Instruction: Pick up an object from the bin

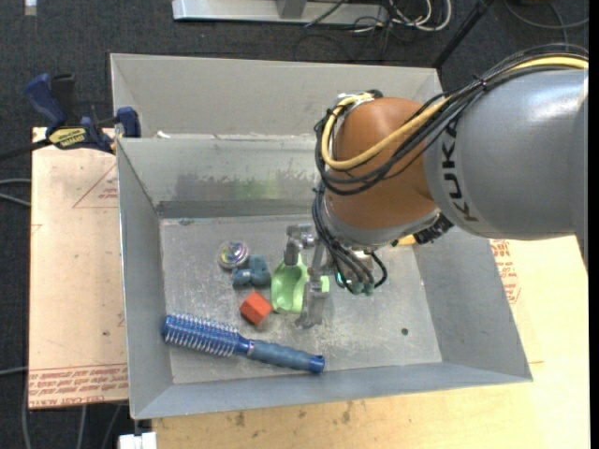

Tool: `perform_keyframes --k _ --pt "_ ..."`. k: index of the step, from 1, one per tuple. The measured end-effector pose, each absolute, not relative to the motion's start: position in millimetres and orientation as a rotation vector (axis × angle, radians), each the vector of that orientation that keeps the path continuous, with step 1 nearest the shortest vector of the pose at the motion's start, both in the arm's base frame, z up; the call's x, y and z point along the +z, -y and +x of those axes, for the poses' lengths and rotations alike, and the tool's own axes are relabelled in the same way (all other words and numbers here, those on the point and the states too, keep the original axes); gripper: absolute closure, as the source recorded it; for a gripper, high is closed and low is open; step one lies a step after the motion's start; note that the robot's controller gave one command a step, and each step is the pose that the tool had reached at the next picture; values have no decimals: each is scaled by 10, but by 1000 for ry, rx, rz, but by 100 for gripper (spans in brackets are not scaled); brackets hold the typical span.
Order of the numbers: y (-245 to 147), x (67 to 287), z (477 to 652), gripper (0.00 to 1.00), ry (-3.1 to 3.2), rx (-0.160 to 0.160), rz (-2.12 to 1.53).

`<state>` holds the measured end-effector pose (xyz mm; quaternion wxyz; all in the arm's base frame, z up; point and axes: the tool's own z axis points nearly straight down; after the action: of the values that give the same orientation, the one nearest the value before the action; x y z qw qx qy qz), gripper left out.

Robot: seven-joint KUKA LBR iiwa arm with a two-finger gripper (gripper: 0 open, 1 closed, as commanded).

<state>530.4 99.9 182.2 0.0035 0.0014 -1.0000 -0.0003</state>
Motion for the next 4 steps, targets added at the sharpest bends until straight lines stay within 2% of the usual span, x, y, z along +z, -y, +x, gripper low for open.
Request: perform_keyframes --k 1,2,3,4 --pt "-1228 680 5293 0 3137 -1 -71" --pt "-1220 705 5304 100 3142 -2 -77" --pt "-1222 702 5303 0 3142 -3 -78" --pt "-1564 910 5123 0 3147 -5 -60"
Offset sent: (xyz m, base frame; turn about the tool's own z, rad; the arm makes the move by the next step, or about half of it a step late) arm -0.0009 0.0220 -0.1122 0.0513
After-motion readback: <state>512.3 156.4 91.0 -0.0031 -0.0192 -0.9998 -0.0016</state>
